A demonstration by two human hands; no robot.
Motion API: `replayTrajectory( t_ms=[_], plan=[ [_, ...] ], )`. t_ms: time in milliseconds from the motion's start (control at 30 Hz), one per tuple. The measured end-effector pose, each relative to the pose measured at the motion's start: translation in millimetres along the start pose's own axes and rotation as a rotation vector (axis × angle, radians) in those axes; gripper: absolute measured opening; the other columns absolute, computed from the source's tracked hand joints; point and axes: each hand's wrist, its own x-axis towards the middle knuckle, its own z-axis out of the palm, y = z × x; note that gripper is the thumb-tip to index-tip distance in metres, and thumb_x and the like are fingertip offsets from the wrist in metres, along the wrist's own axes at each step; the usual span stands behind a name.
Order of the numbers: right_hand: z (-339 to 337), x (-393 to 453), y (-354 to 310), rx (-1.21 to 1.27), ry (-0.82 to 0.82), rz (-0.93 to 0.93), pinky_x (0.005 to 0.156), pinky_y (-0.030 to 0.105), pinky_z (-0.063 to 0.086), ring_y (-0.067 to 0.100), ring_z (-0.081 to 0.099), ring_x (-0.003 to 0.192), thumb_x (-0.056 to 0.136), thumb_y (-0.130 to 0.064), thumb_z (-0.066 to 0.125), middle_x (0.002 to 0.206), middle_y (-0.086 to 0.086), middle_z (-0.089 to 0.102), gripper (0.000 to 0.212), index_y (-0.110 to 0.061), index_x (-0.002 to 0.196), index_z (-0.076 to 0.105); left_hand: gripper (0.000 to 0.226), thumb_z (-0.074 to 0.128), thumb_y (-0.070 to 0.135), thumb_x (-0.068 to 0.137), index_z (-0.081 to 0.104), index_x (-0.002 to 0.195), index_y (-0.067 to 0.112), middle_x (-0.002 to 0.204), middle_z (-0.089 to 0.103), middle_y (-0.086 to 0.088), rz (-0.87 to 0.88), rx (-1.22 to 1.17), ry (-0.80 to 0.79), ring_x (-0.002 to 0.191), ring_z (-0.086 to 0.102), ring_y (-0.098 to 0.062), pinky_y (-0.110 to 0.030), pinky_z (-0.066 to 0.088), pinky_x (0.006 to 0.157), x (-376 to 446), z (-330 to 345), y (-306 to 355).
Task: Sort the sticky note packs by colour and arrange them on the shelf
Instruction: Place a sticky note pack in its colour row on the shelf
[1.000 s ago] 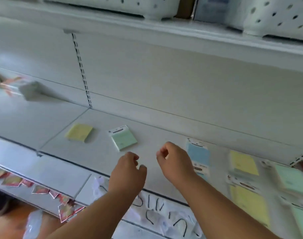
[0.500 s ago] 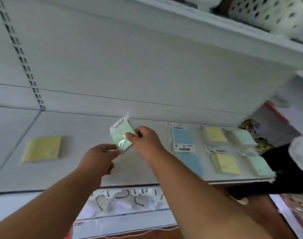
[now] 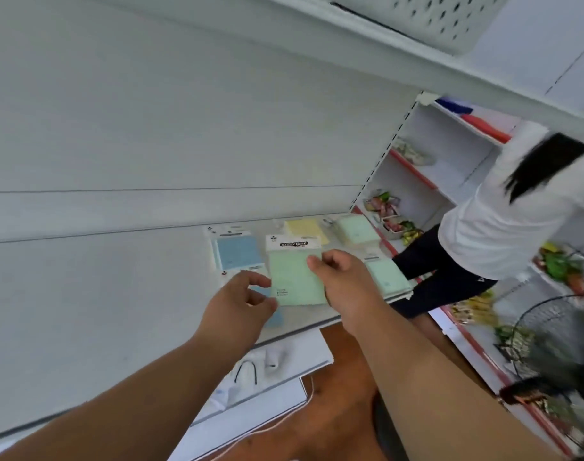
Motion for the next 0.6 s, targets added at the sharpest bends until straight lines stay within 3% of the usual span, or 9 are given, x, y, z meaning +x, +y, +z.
replayTrajectory(
  t_ms=[67, 133, 200, 300, 400, 500, 600],
  plan=[
    [-39.1, 22.7, 22.1, -0.007, 0.008, 0.028, 0.054, 0.032, 0.038, 0.024, 0.053, 0.06, 0.081, -0.041, 0.07, 0.07, 0.009, 0.061, 0.035, -0.008, 0.073, 0.059, 0.017, 0.065, 0.022, 0.086, 0.059, 0.099, 0.031, 0.079, 0.068, 0.006, 0.024, 0.045, -0.031, 0.055, 0.057, -0.007, -0.013, 0.043, 0.045, 13.8, 41.8, 11.4],
    [-76.7, 48.9, 44.9, -0.053, 0.004, 0.043, 0.06, 0.04, 0.051, 0.035, 0.064, 0.069, 0.082, -0.042, 0.069, 0.081, 0.017, 0.069, 0.037, -0.006, 0.078, 0.061, 0.017, 0.065, 0.024, 0.085, 0.059, 0.099, 0.03, 0.078, 0.067, 0.008, 0.03, 0.085, -0.037, 0.058, 0.058, -0.007, -0.018, 0.046, 0.05, 29.8, 87.4, 22.5],
    [-111.9, 76.0, 65.8, -0.135, -0.013, 0.056, 0.067, 0.039, 0.059, 0.027, 0.071, 0.079, 0.086, -0.038, 0.068, 0.087, 0.01, 0.073, 0.028, -0.01, 0.082, 0.066, 0.016, 0.063, 0.026, 0.085, 0.057, 0.099, 0.03, 0.079, 0.065, 0.01, 0.01, 0.145, -0.022, 0.063, 0.06, -0.008, -0.019, 0.046, 0.053, 43.6, 136.8, 34.9],
    [-159.1, 111.8, 89.5, -0.333, -0.052, 0.015, 0.055, 0.028, 0.05, 0.019, 0.066, 0.07, 0.088, -0.038, 0.065, 0.075, 0.001, 0.068, 0.028, -0.012, 0.077, 0.065, 0.018, 0.059, 0.026, 0.087, 0.056, 0.105, 0.027, 0.08, 0.063, 0.011, -0.056, 0.207, 0.001, 0.071, 0.062, -0.012, -0.024, 0.051, 0.063, 57.7, 202.7, 52.5],
    [-183.1, 143.1, 100.4, -0.583, -0.1, -0.093, 0.057, 0.034, 0.045, 0.021, 0.059, 0.064, 0.09, -0.044, 0.059, 0.068, 0.003, 0.06, 0.038, -0.01, 0.074, 0.06, 0.021, 0.055, 0.028, 0.086, 0.056, 0.107, 0.027, 0.09, 0.067, 0.008, -0.131, 0.292, 0.071, 0.085, 0.064, -0.017, -0.031, 0.055, 0.076, 74.9, 245.3, 61.6],
    [-188.0, 161.3, 104.3, -0.736, -0.164, -0.146, 0.058, 0.034, 0.043, 0.019, 0.057, 0.064, 0.092, -0.048, 0.053, 0.067, 0.001, 0.057, 0.038, -0.016, 0.072, 0.056, 0.023, 0.054, 0.027, 0.082, 0.057, 0.105, 0.028, 0.098, 0.068, 0.006, -0.213, 0.394, 0.142, 0.089, 0.064, -0.019, -0.029, 0.052, 0.076, 86.7, 263.4, 70.6],
    [-184.9, 170.2, 111.1, -0.786, -0.18, -0.162, 0.068, 0.038, 0.05, 0.022, 0.06, 0.076, 0.09, -0.052, 0.053, 0.078, 0.002, 0.06, 0.037, -0.016, 0.084, 0.055, 0.021, 0.056, 0.029, 0.079, 0.057, 0.099, 0.026, 0.094, 0.066, 0.005, -0.21, 0.51, 0.2, 0.087, 0.063, -0.021, -0.029, 0.051, 0.071, 88.0, 271.1, 77.1]
  ],
)
